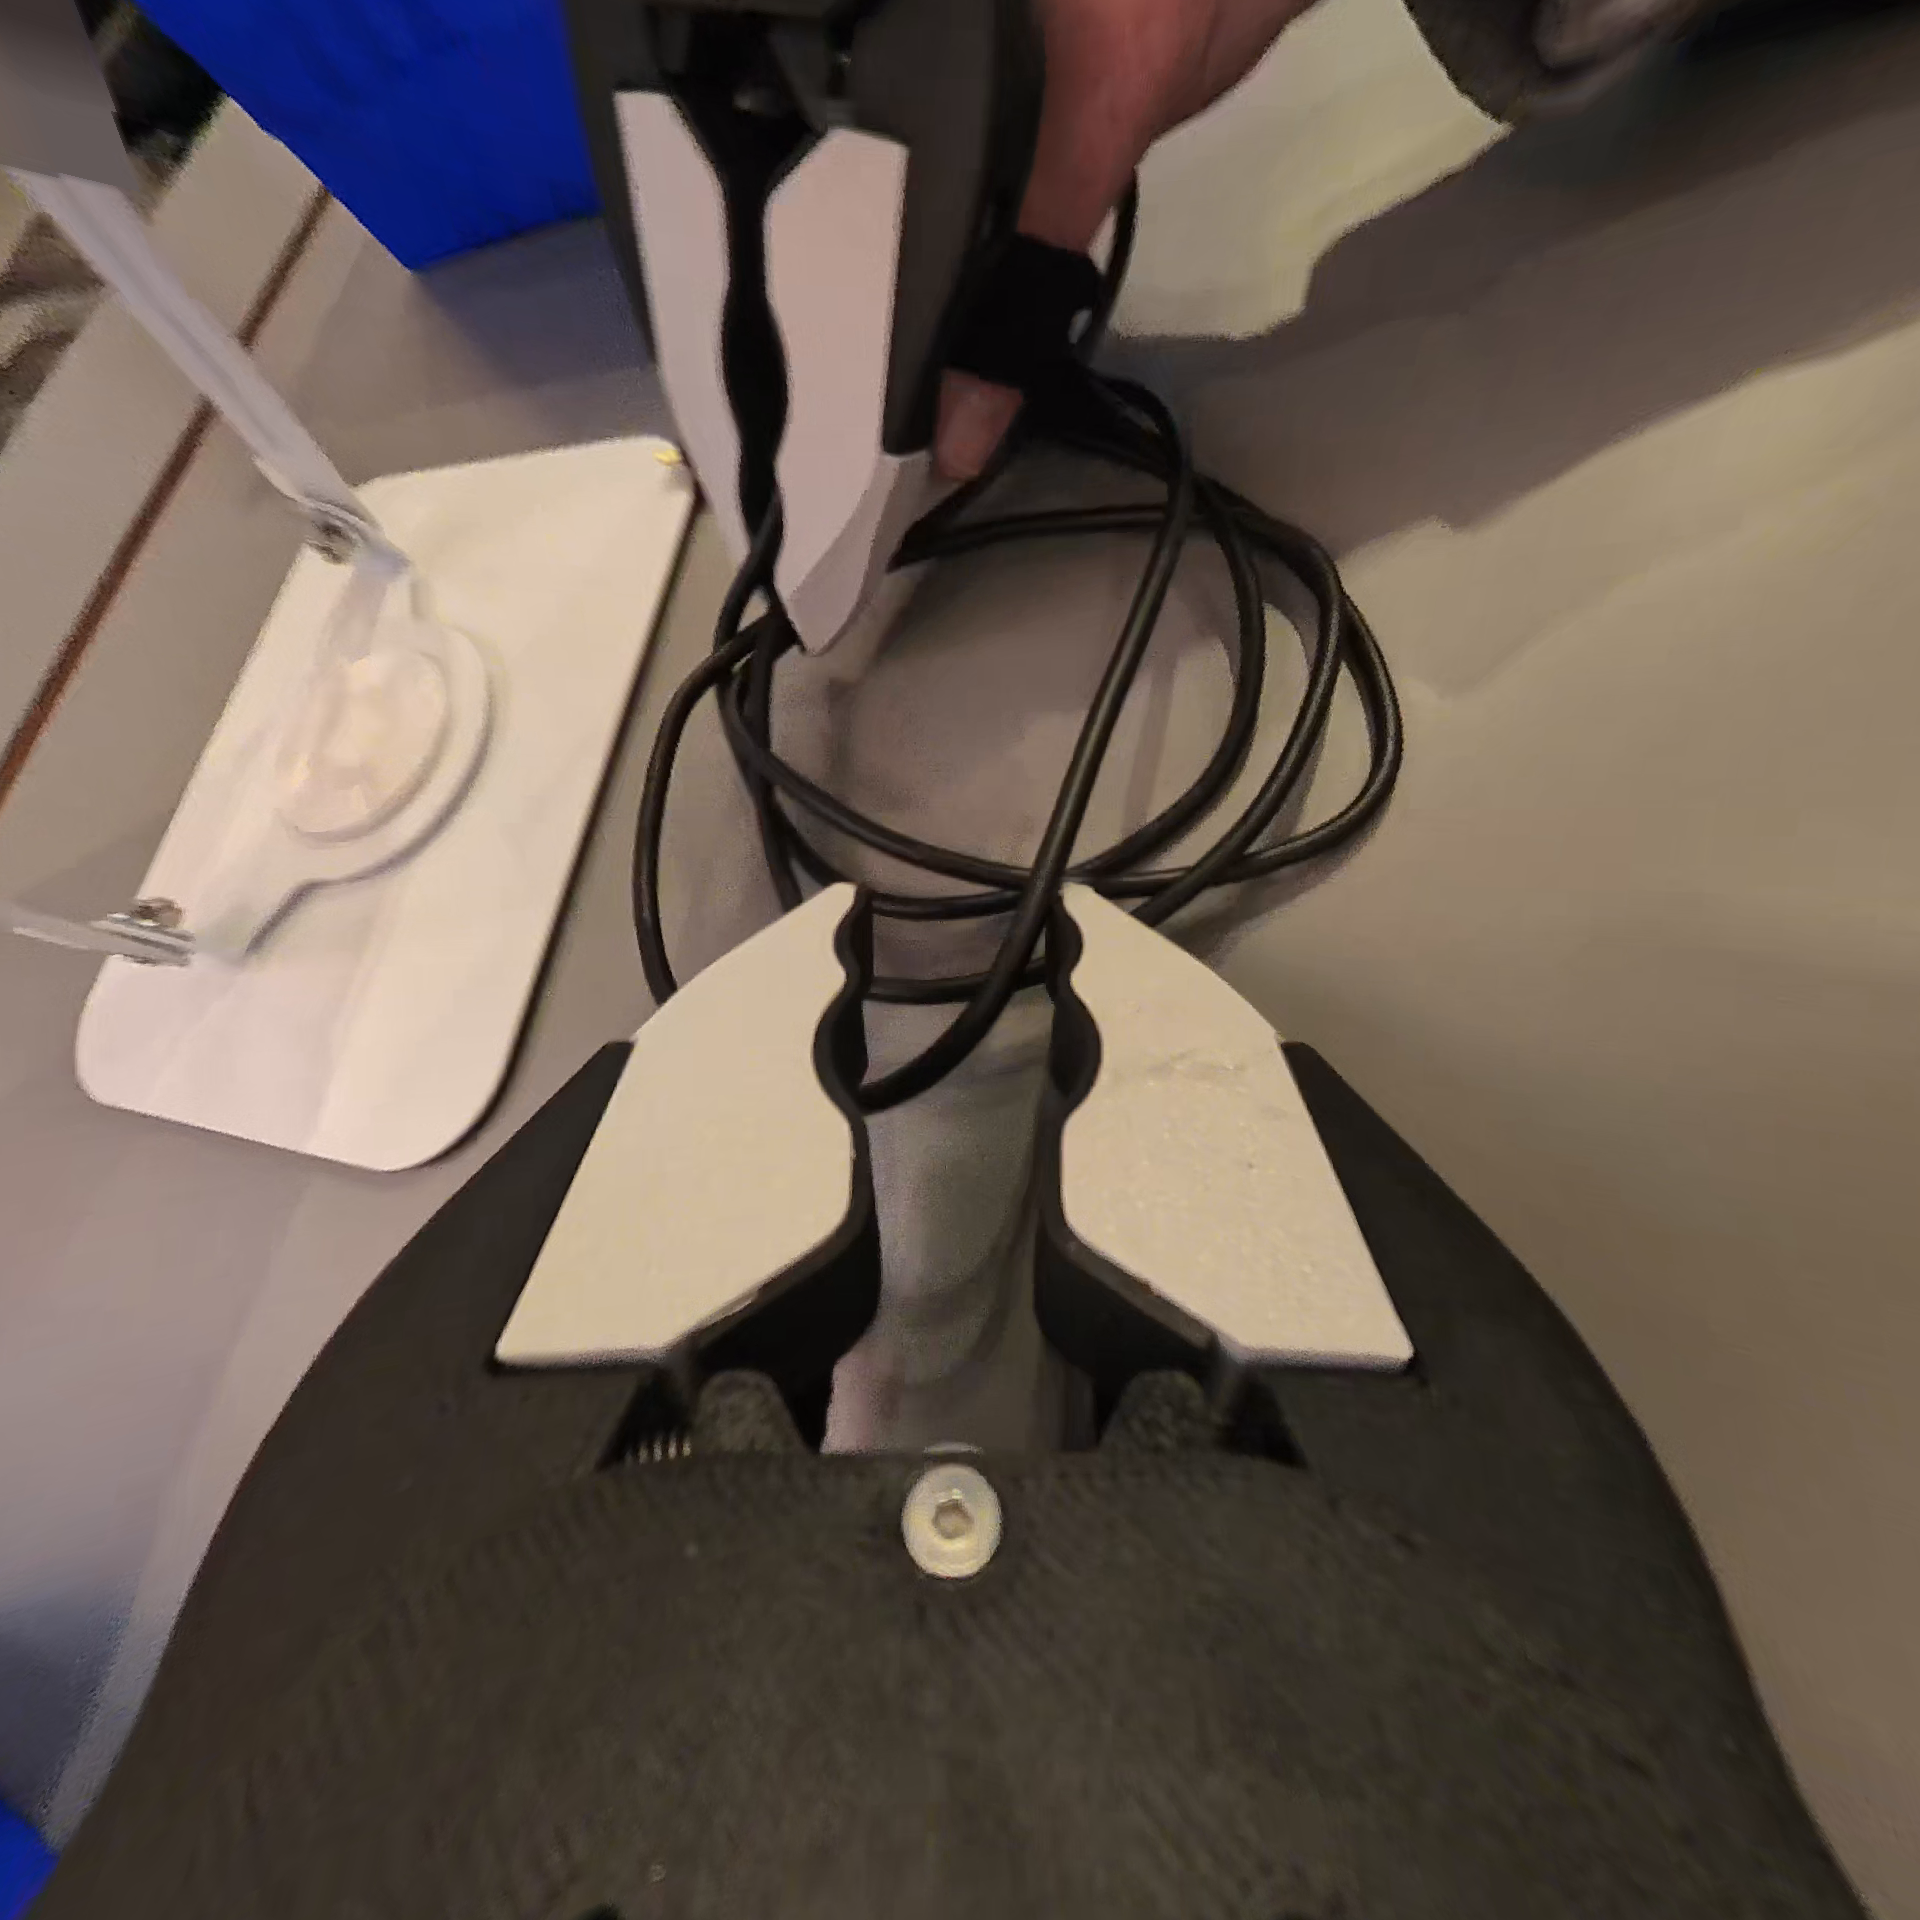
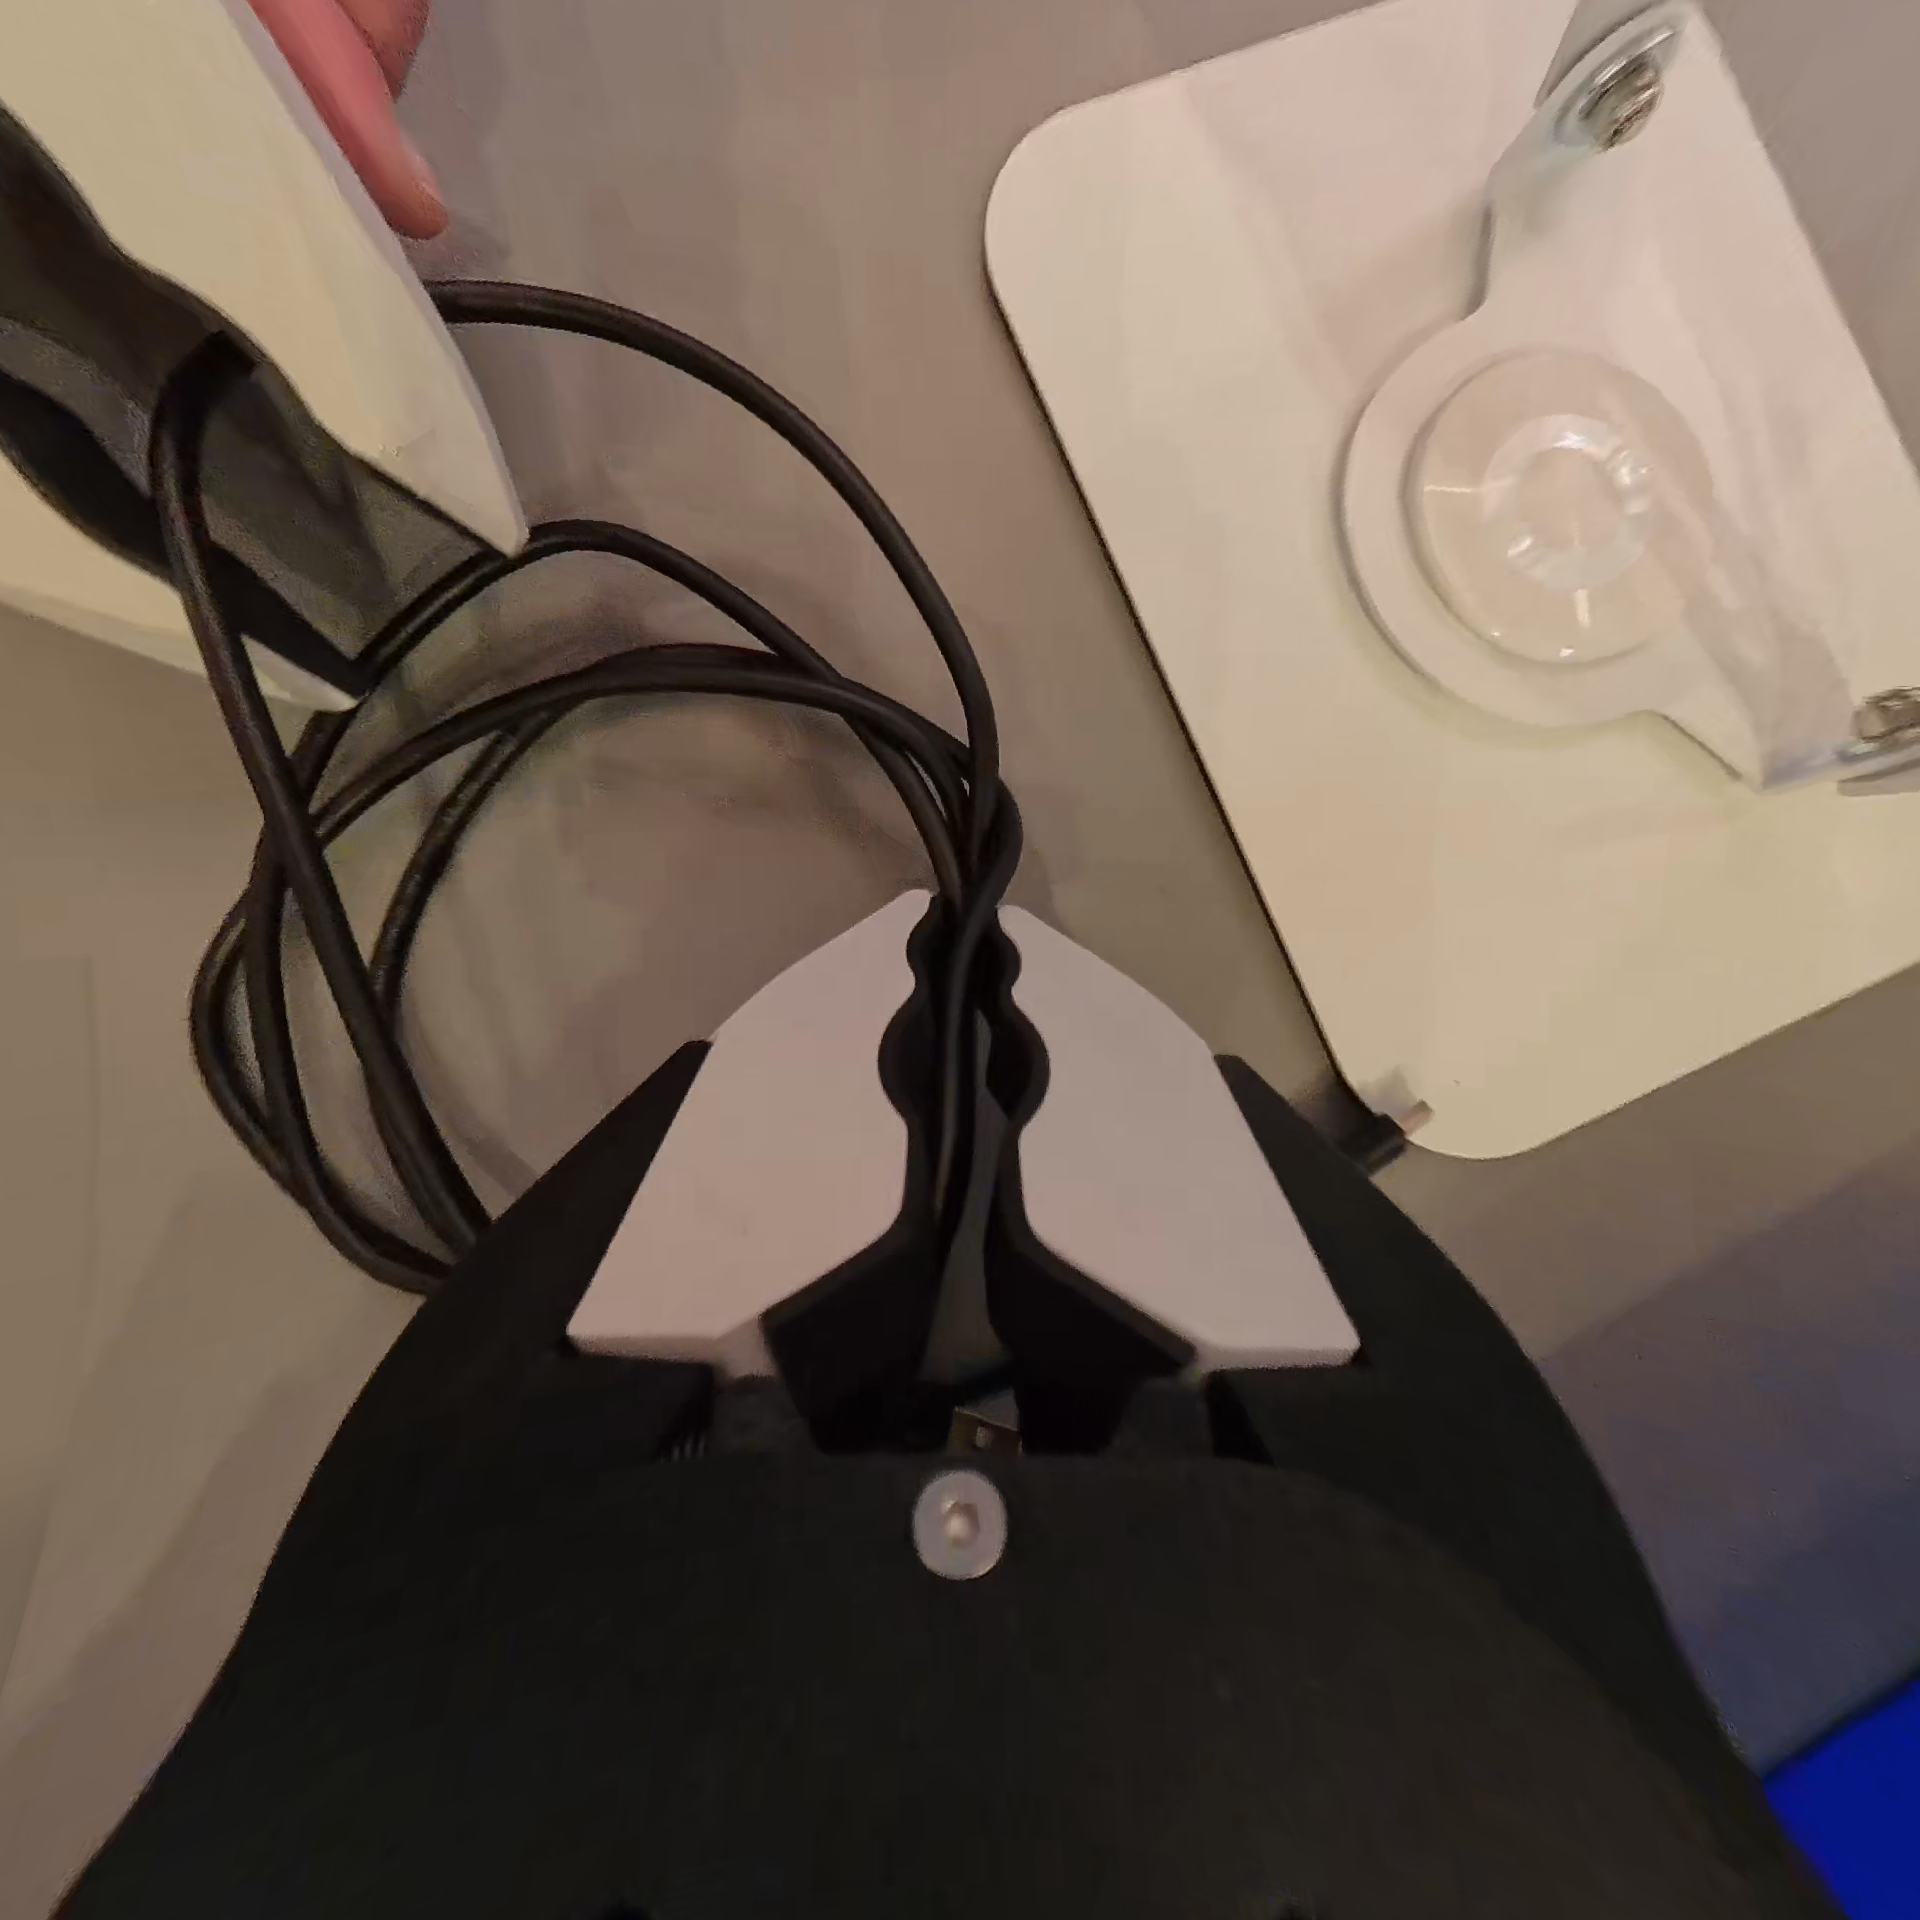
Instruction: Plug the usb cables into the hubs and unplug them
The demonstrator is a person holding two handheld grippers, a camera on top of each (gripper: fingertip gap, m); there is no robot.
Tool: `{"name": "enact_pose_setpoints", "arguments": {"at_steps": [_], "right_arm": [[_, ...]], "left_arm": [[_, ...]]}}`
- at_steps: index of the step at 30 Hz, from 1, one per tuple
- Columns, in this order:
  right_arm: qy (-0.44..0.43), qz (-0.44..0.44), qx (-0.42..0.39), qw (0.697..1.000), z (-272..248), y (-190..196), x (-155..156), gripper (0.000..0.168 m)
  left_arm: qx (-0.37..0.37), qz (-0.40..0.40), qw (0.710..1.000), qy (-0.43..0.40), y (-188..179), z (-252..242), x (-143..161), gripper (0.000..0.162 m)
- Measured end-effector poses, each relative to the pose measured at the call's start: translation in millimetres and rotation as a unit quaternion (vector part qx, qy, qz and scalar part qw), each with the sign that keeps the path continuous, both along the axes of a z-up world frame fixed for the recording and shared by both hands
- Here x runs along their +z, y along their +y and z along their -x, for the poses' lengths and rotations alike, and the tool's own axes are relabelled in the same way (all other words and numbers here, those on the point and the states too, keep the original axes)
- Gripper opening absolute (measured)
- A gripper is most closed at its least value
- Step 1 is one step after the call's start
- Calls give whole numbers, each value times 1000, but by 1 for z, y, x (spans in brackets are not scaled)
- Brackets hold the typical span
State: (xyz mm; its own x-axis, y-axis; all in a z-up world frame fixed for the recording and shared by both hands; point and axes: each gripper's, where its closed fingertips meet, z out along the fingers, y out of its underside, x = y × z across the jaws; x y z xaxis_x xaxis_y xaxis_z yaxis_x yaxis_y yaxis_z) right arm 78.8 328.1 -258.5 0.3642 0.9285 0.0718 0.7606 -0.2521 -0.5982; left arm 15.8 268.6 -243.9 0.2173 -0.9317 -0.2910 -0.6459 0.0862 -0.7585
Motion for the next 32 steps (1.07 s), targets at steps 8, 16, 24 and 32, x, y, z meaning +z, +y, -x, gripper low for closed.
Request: {"name": "enact_pose_setpoints", "arguments": {"at_steps": [8,16,24,32], "right_arm": [[36,-60,-22,997,-22,-1,47,5],[34,-118,-44,991,-40,5,81,5],[58,-158,-69,983,-59,11,109,5],[104,-204,-90,969,-83,11,177,5]], "left_arm": [[29,-21,991,-131,12,12,50,35],[61,-31,967,-245,23,32,90,33],[84,-27,955,-284,29,45,102,18],[86,-8,983,-163,32,27,50,0]]}}
